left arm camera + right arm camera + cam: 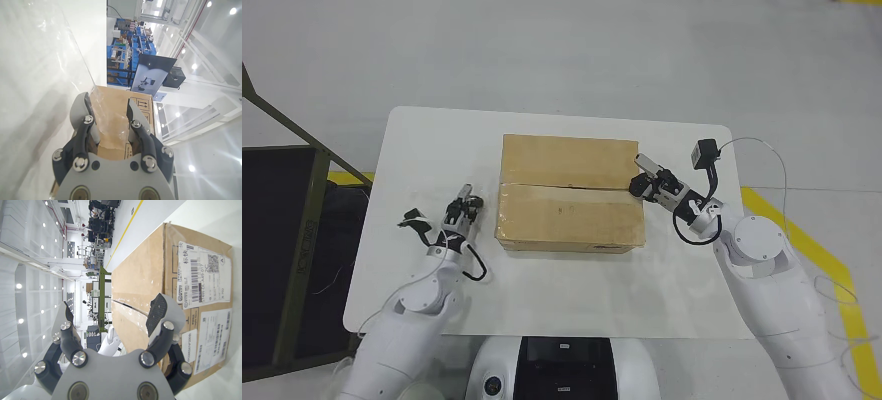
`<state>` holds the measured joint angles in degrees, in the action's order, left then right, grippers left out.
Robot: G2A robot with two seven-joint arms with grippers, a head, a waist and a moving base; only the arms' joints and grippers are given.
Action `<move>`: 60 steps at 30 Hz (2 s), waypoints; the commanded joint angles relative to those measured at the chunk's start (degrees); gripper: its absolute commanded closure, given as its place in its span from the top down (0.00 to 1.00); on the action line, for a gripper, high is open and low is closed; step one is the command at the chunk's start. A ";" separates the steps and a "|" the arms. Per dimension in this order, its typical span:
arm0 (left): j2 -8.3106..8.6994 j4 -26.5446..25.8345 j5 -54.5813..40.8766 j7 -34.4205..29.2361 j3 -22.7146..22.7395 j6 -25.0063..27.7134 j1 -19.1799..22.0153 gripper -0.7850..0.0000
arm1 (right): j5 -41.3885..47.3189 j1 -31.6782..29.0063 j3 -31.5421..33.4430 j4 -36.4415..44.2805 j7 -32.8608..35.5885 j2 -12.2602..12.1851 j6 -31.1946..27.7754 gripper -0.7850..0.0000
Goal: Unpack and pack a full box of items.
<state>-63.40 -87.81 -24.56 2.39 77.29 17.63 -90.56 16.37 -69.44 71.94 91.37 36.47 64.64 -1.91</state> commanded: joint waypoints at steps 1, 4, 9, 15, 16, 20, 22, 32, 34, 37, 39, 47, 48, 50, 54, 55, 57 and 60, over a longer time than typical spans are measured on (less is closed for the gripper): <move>-0.09 0.01 -0.24 -0.11 0.57 0.06 -0.14 0.36 | 0.00 0.00 0.00 0.00 0.00 0.00 0.00 1.00; -0.27 0.05 -0.49 -0.21 1.10 0.11 -0.06 0.19 | 0.00 0.00 0.00 0.00 0.00 0.00 0.00 1.00; -0.62 0.29 -0.89 -0.33 1.63 -0.04 0.24 0.16 | 0.00 0.00 0.00 0.00 0.00 0.00 0.00 1.00; -0.99 0.10 -1.00 -0.42 2.41 0.27 0.13 0.10 | 0.00 0.00 0.00 0.00 0.00 0.00 0.00 1.00; -1.03 -0.08 -1.06 -0.45 2.61 0.31 0.05 0.09 | 0.00 0.00 0.00 0.00 0.00 0.00 0.00 1.00; -1.20 -1.71 -1.31 -0.22 3.76 0.96 -0.79 0.00 | 0.00 0.00 0.00 0.00 0.00 0.00 0.00 1.00; -1.26 -2.75 -1.32 -0.10 4.50 1.26 -1.29 0.00 | 0.00 0.00 0.00 0.00 0.00 0.00 0.00 1.00; -1.67 -10.13 1.59 1.16 7.22 3.39 -2.28 0.00 | 0.00 0.00 0.00 0.00 0.00 0.00 0.00 1.00; -1.79 -12.31 2.49 1.81 7.55 4.09 -2.76 0.00 | 0.00 0.00 0.00 0.00 0.00 0.00 0.00 1.00; -1.93 -15.71 4.26 2.26 8.01 4.02 -3.25 0.00 | 0.00 0.00 0.00 0.00 0.00 0.00 0.00 1.00; -1.96 -17.62 6.13 1.63 8.01 2.66 -3.43 0.00 | 0.00 0.00 0.00 0.00 0.00 0.00 0.00 1.00; -2.39 -23.14 14.63 -0.31 4.96 -2.29 -1.38 0.00 | 0.00 0.00 0.00 0.00 0.00 0.00 0.00 1.00; -2.43 -23.70 16.30 -0.55 4.41 -3.85 -0.92 0.00 | 0.00 0.00 0.00 0.00 0.00 0.00 0.00 1.00; -2.59 -24.78 19.58 -0.34 2.95 -6.00 -0.16 0.00 | 0.00 0.00 0.00 0.00 0.00 0.00 0.00 1.00; -3.04 -26.13 24.91 0.82 -0.29 -7.25 0.97 0.00 | 0.00 0.00 0.00 0.00 0.00 0.00 0.00 1.00; -3.16 -26.33 25.93 0.95 -1.11 -7.33 1.20 0.00 | 0.00 0.00 0.00 0.00 0.00 0.00 0.00 1.00; -3.37 -26.49 27.64 0.76 -2.76 -7.74 1.55 0.00 | 0.00 0.00 0.00 0.00 0.00 0.00 0.00 1.00; -3.64 -26.46 29.93 -0.01 -4.86 -8.56 2.06 0.00 | 0.00 0.00 0.00 0.00 0.00 0.00 0.00 1.00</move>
<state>-66.95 -114.34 4.31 2.71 73.29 9.40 -88.70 16.37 -69.44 71.94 91.37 36.47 64.64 -1.91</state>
